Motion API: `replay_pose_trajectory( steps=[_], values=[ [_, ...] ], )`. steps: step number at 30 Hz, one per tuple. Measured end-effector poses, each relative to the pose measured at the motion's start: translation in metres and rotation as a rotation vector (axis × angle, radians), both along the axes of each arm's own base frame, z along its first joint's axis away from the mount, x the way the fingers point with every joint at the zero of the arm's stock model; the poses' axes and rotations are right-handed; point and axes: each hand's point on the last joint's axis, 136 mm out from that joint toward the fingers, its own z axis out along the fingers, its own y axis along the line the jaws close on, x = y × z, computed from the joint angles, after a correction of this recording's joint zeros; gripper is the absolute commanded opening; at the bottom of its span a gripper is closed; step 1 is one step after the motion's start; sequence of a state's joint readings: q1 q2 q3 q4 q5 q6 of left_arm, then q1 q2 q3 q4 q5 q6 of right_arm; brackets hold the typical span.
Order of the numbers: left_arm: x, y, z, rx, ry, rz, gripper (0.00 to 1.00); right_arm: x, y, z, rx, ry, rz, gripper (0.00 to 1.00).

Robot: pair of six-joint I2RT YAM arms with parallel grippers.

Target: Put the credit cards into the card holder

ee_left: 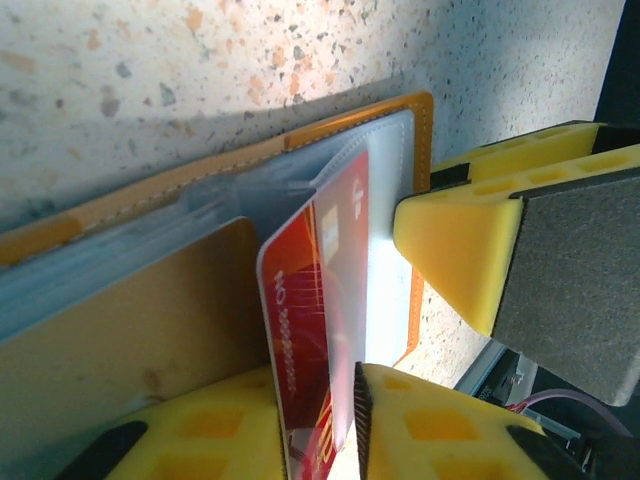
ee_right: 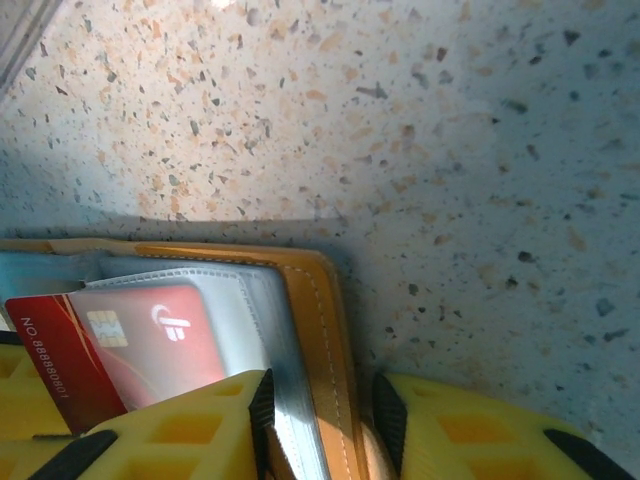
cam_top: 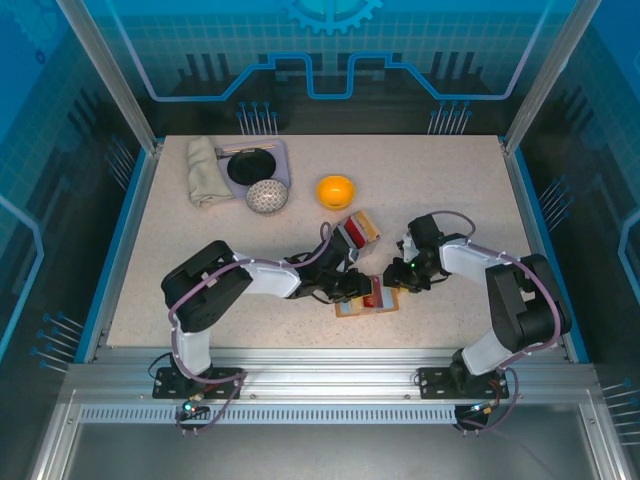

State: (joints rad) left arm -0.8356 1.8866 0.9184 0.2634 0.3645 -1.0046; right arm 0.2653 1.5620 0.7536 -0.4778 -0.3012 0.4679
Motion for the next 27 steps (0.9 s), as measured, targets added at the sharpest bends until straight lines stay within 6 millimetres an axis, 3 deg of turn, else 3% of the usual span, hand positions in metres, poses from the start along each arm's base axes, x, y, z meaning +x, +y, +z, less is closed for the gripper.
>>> replay_pose_trajectory(
  steps=[4,8,14,18,23,27],
  values=[
    [-0.003,0.007,-0.002,0.04,0.001,0.001,0.26,0.0,0.0,0.0,0.002,0.001,0.0,0.36],
    [-0.004,0.012,-0.005,0.07,0.006,0.007,0.15,0.0,0.0,0.001,0.003,-0.001,0.001,0.36],
    [-0.004,0.01,-0.003,0.069,-0.005,-0.007,0.07,0.0,0.001,0.001,0.007,0.0,0.001,0.36],
    [0.001,0.0,0.003,0.046,-0.008,-0.023,0.06,0.0,0.002,0.001,0.012,0.0,0.002,0.36],
    [0.001,-0.007,-0.004,0.041,0.015,-0.044,0.07,0.0,0.001,0.002,0.018,0.002,-0.001,0.35],
    [0.0,-0.007,-0.006,0.04,0.023,-0.051,0.14,0.0,0.001,0.001,0.014,0.003,-0.005,0.36]
  ],
)
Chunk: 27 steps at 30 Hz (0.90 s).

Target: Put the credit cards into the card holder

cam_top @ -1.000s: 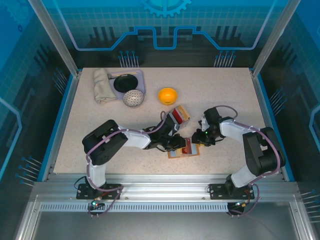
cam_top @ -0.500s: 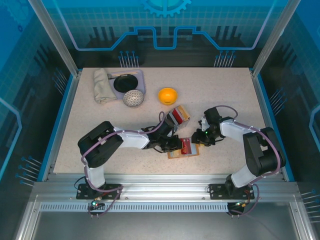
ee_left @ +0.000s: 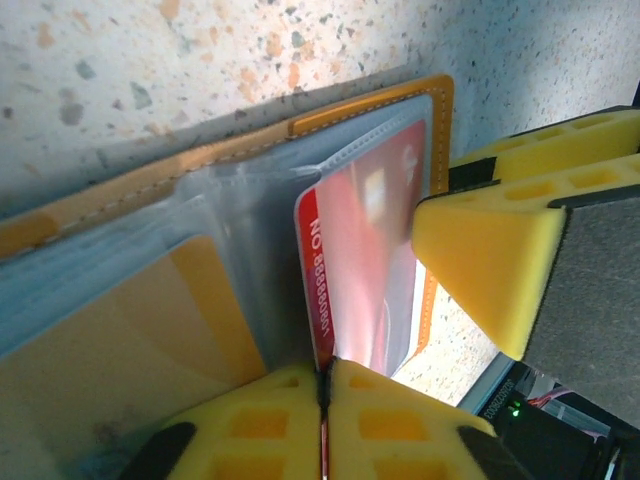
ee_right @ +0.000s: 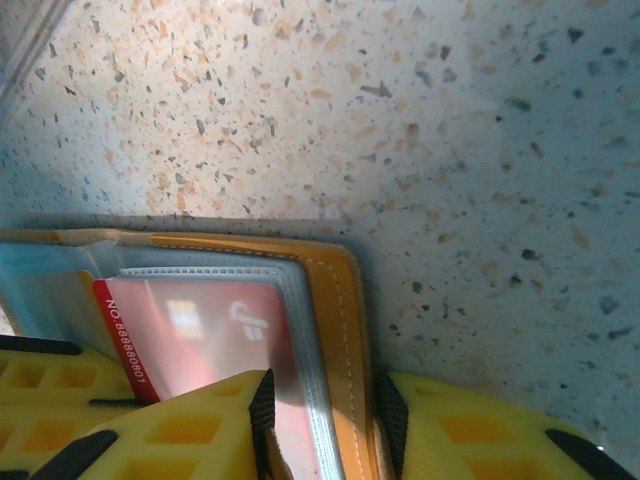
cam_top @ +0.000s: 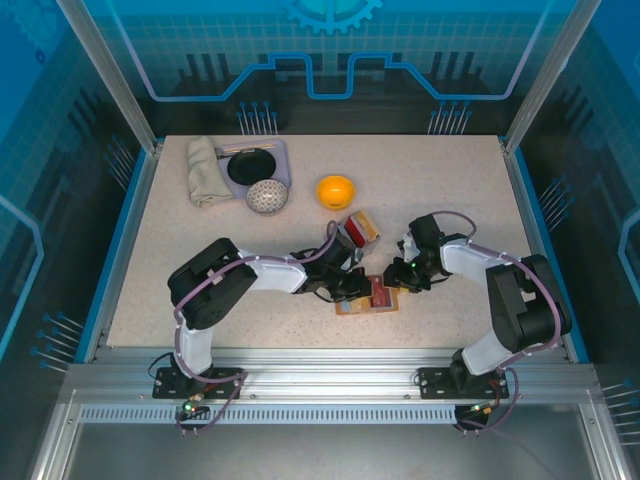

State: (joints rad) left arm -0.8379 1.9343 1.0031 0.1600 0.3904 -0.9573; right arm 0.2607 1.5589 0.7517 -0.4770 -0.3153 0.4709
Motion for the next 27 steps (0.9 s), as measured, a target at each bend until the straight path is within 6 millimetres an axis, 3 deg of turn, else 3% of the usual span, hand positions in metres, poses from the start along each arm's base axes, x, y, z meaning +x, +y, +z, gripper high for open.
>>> replay_pose_trajectory(
  steps=[4,14,21,24,27],
  values=[
    [-0.001,0.001,-0.001,0.009,-0.008,-0.013,0.24,0.0,-0.001,0.0,-0.005,0.001,-0.005,0.36],
    [-0.009,0.025,-0.002,0.07,-0.016,-0.001,0.26,0.0,-0.011,-0.001,-0.066,0.013,-0.068,0.35],
    [-0.009,0.033,0.0,0.074,-0.025,-0.007,0.3,0.0,-0.02,0.002,-0.121,0.017,-0.08,0.41],
    [-0.01,0.034,0.004,0.075,-0.033,-0.014,0.33,0.004,-0.021,0.012,-0.126,-0.01,-0.073,0.49],
    [-0.009,0.034,0.022,0.052,-0.063,-0.017,0.36,0.014,-0.018,0.036,-0.108,-0.079,-0.061,0.51]
  ],
)
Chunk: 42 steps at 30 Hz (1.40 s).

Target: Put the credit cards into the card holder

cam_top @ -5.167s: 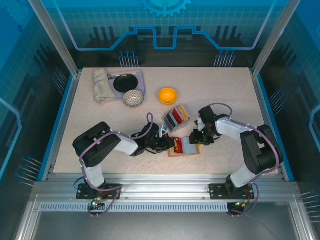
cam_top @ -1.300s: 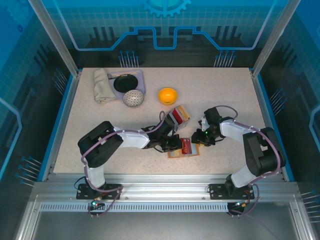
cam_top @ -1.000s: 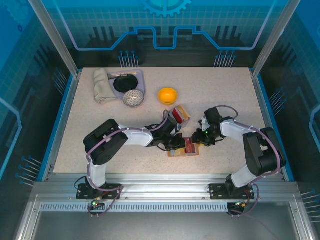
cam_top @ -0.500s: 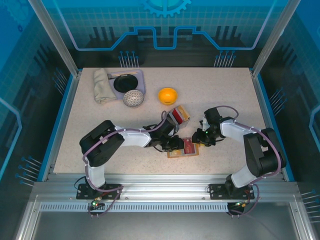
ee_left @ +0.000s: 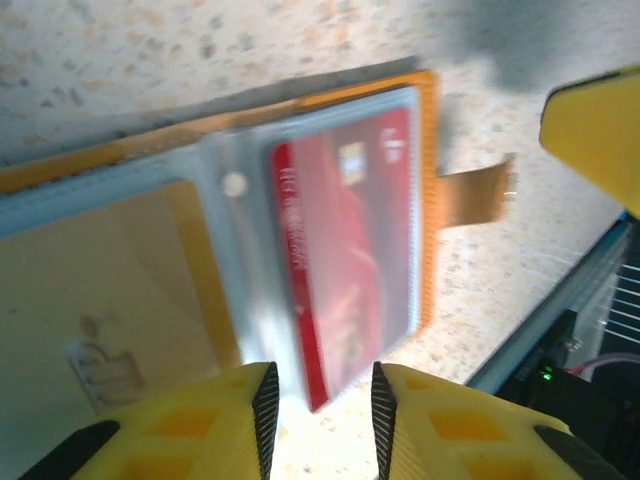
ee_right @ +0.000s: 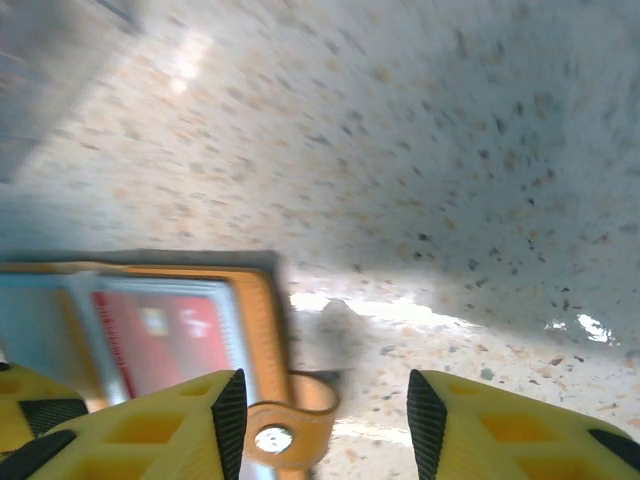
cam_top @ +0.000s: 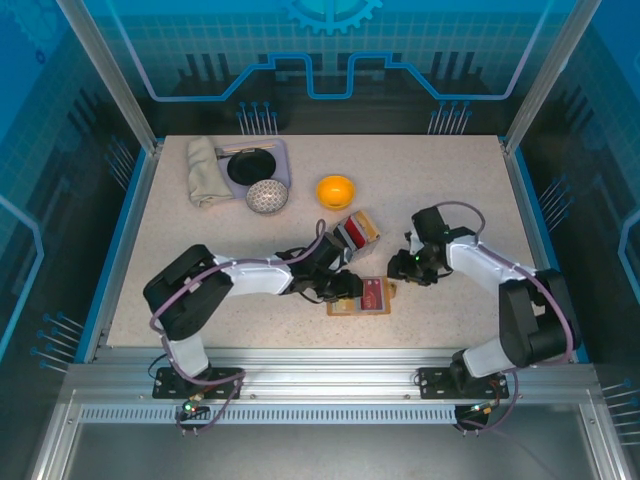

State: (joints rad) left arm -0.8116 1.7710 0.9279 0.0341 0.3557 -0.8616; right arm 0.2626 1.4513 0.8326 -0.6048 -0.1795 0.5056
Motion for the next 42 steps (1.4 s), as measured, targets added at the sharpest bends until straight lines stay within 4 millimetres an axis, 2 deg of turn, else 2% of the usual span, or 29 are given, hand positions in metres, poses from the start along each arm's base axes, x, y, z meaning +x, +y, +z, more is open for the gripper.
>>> replay_pose_trajectory(
  steps=[3,6,9,12,14,17,20,23,34,42],
  values=[
    [0.009,0.003,0.035,-0.054,-0.06,0.019,0.43,0.021,0.006,0.037,0.027,-0.113,0.022,0.52],
    [0.028,0.02,0.077,-0.109,-0.143,0.086,0.49,0.041,0.019,0.073,0.054,-0.227,0.07,0.51],
    [0.053,0.058,0.104,-0.124,-0.206,0.223,0.54,0.054,0.045,0.099,0.064,-0.304,0.165,0.47],
    [0.073,0.11,0.099,-0.095,-0.197,0.398,0.57,0.066,0.082,0.109,0.03,-0.34,0.287,0.43],
    [0.079,0.141,0.08,-0.052,-0.153,0.497,0.58,0.075,0.109,0.103,-0.018,-0.349,0.363,0.42],
    [0.074,0.164,0.058,0.019,-0.088,0.558,0.62,0.085,0.131,0.082,-0.131,-0.333,0.432,0.43],
    [0.071,0.166,0.055,0.036,-0.076,0.559,0.64,0.091,0.139,0.06,-0.256,-0.311,0.48,0.41],
    [0.07,0.167,0.054,0.04,-0.071,0.558,0.66,0.097,0.142,0.046,-0.355,-0.298,0.519,0.39],
    [0.07,0.167,0.048,0.051,-0.057,0.556,0.69,0.112,0.135,0.023,-0.553,-0.278,0.554,0.42],
    [0.07,0.166,0.046,0.051,-0.053,0.554,0.7,0.109,0.132,0.007,-0.611,-0.252,0.583,0.44]
  ],
)
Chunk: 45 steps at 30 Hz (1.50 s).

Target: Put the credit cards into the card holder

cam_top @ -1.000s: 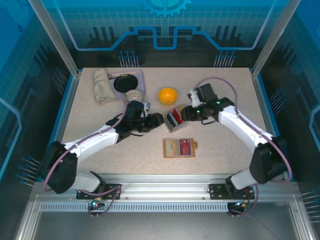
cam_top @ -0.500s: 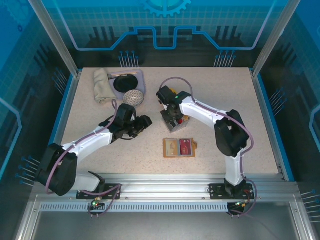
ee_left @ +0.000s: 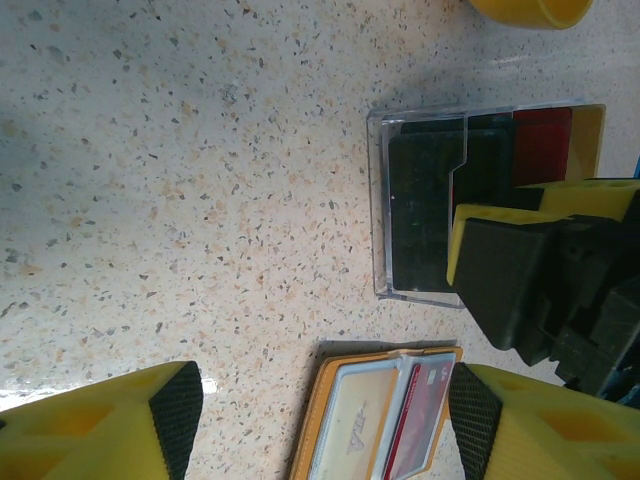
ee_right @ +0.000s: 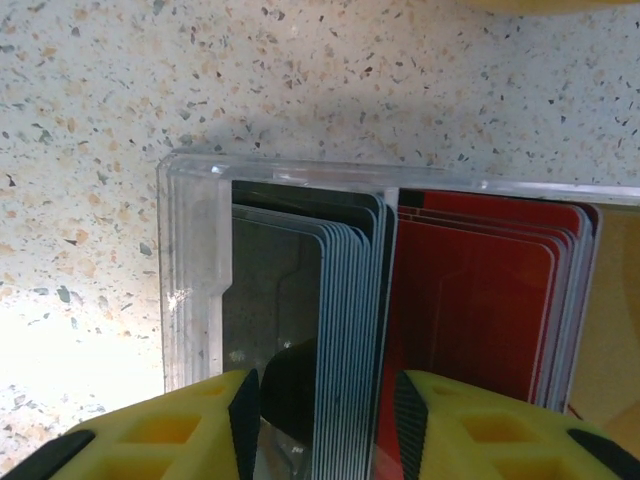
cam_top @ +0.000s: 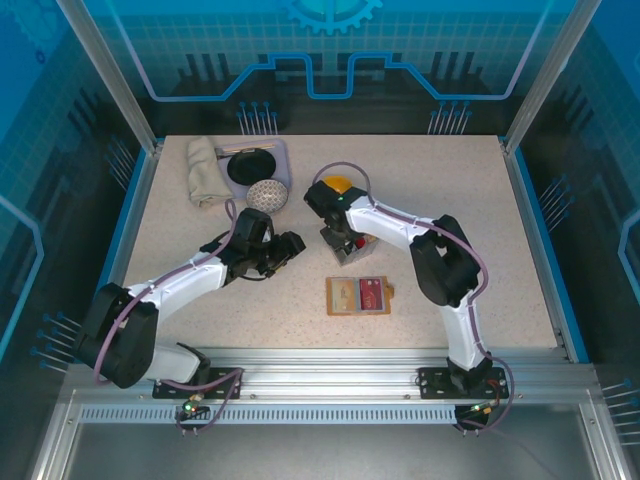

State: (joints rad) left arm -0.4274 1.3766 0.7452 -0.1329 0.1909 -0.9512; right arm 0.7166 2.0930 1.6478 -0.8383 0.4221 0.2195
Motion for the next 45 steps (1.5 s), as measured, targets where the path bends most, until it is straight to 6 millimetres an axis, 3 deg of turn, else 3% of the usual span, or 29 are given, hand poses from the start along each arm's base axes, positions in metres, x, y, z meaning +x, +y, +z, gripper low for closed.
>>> replay_pose_trajectory(
  steps=[14,24,31,45],
  values=[
    [-0.001,-0.001,0.0,-0.005,0.003,-0.005,0.7,0.004,-0.002,0.007,-0.103,-0.08,0.032,0.35],
    [-0.001,-0.002,0.0,-0.01,0.006,-0.01,0.7,0.002,-0.003,0.01,-0.1,-0.083,0.032,0.3],
    [-0.002,-0.002,-0.002,-0.008,0.011,-0.01,0.7,0.001,-0.004,0.012,-0.099,-0.085,0.036,0.21],
    [-0.003,-0.004,-0.007,-0.01,0.029,-0.018,0.7,0.0,-0.005,0.02,-0.081,-0.098,0.035,0.11]
  ],
)
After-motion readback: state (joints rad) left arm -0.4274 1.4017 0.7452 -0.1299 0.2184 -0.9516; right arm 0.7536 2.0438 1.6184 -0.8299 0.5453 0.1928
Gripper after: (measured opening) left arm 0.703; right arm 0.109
